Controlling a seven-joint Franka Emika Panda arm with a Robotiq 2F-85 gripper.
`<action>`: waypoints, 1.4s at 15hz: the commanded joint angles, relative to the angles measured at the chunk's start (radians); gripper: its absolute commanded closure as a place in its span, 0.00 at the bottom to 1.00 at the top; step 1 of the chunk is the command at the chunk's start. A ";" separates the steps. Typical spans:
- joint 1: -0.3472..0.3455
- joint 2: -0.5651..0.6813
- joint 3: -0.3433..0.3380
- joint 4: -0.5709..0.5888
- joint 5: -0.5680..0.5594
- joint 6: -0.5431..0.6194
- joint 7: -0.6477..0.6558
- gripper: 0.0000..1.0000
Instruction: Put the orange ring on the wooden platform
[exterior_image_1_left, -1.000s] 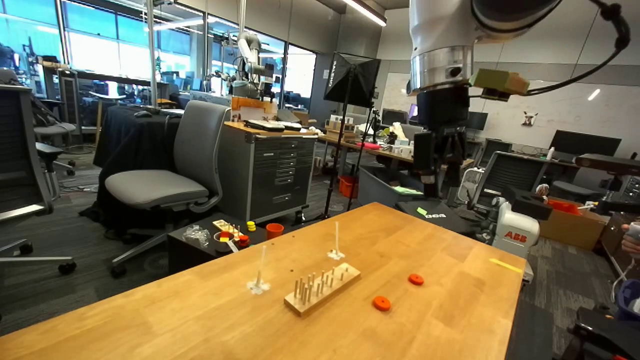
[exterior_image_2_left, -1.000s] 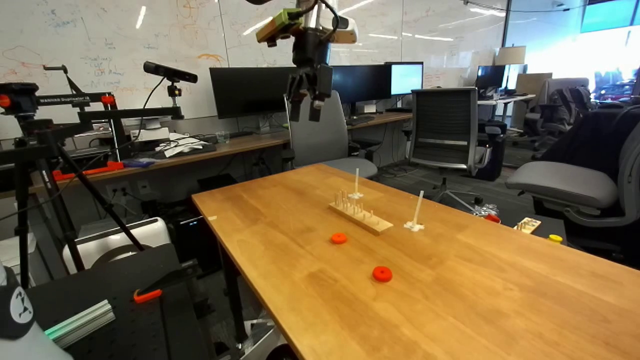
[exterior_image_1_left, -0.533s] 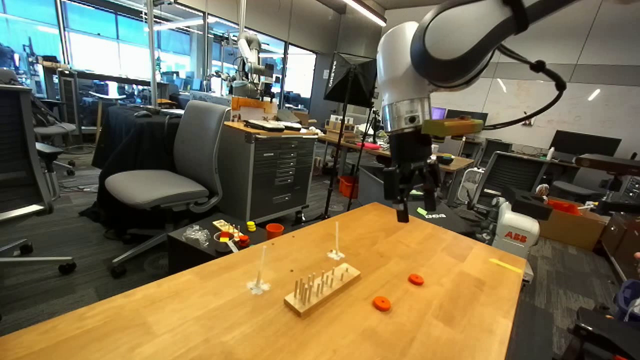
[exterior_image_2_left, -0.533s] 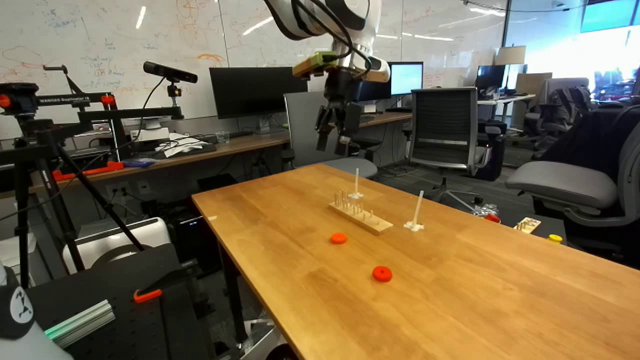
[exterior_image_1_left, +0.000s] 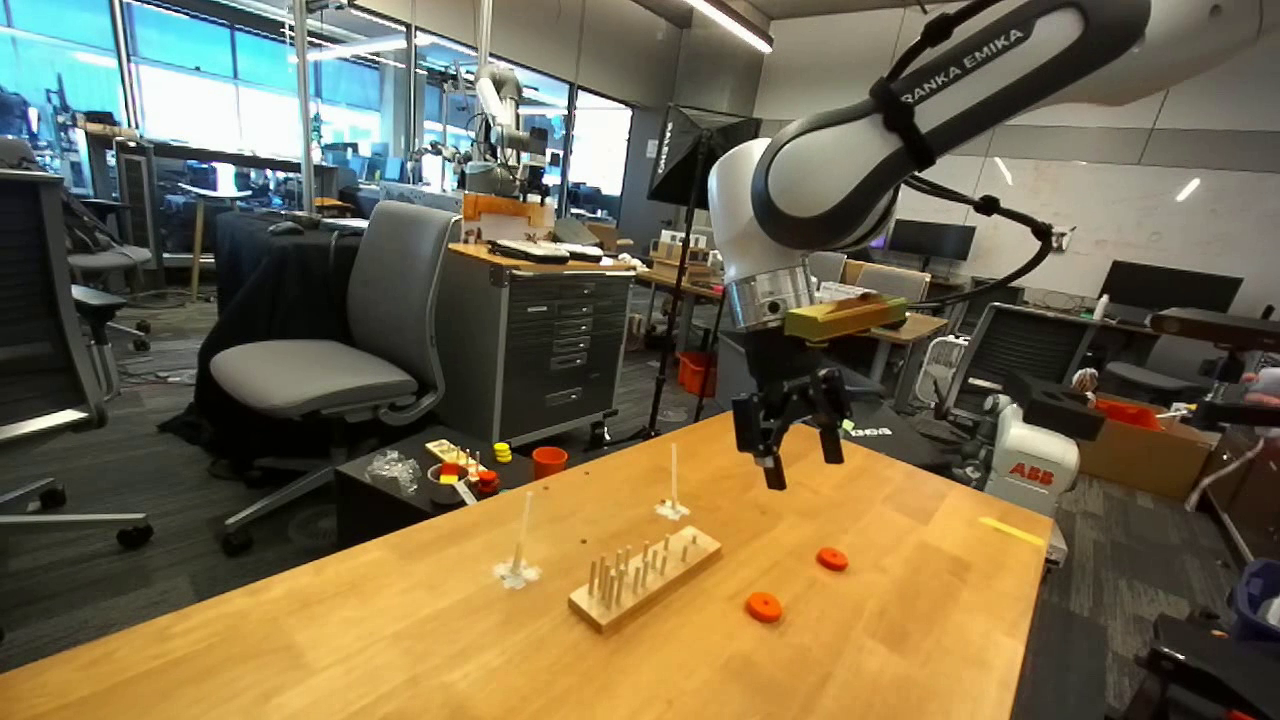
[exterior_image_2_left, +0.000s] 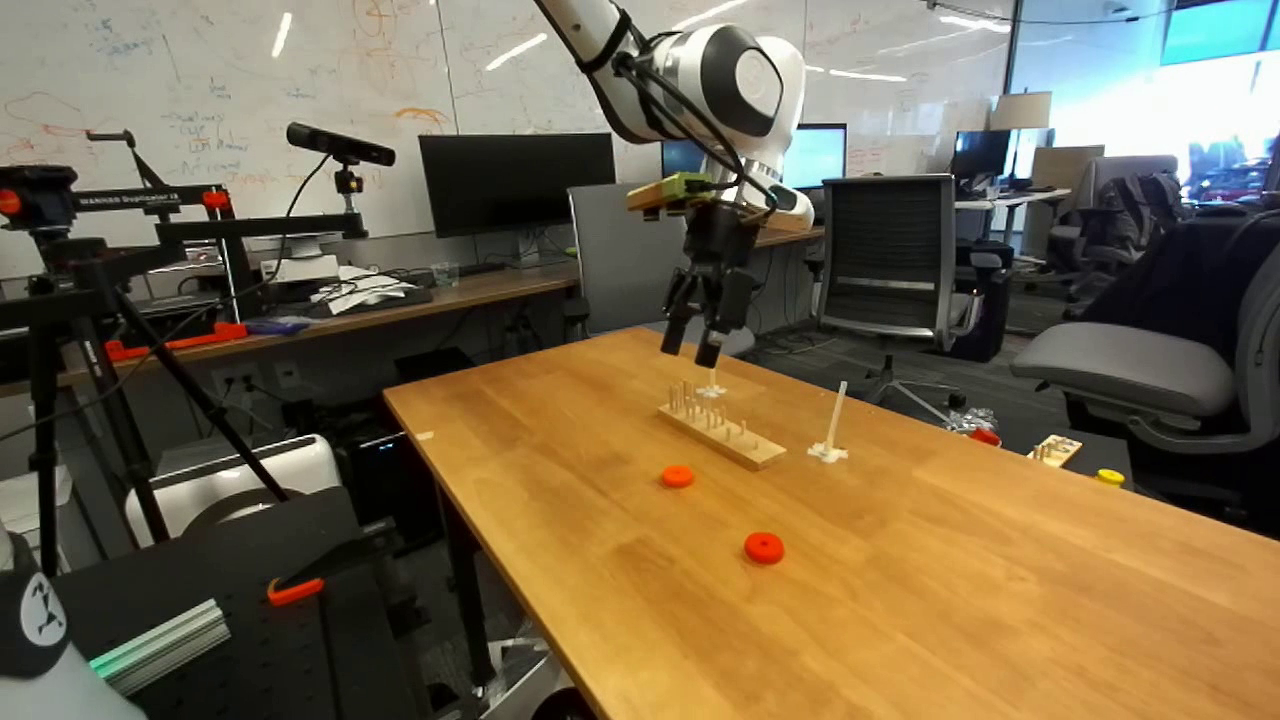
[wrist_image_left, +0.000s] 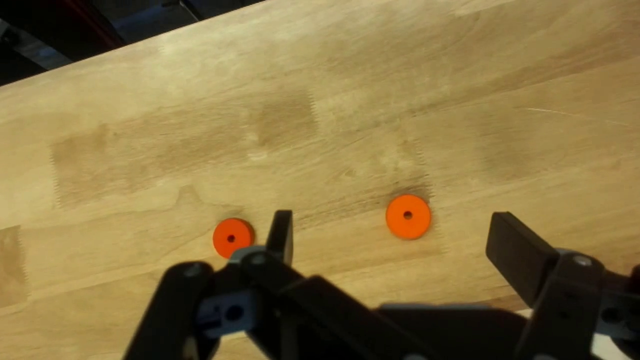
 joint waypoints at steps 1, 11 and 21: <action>0.021 0.003 -0.024 0.008 0.012 -0.006 -0.008 0.00; 0.018 0.212 -0.020 0.116 0.113 0.119 0.011 0.00; 0.008 0.369 -0.052 0.211 0.151 0.112 0.008 0.00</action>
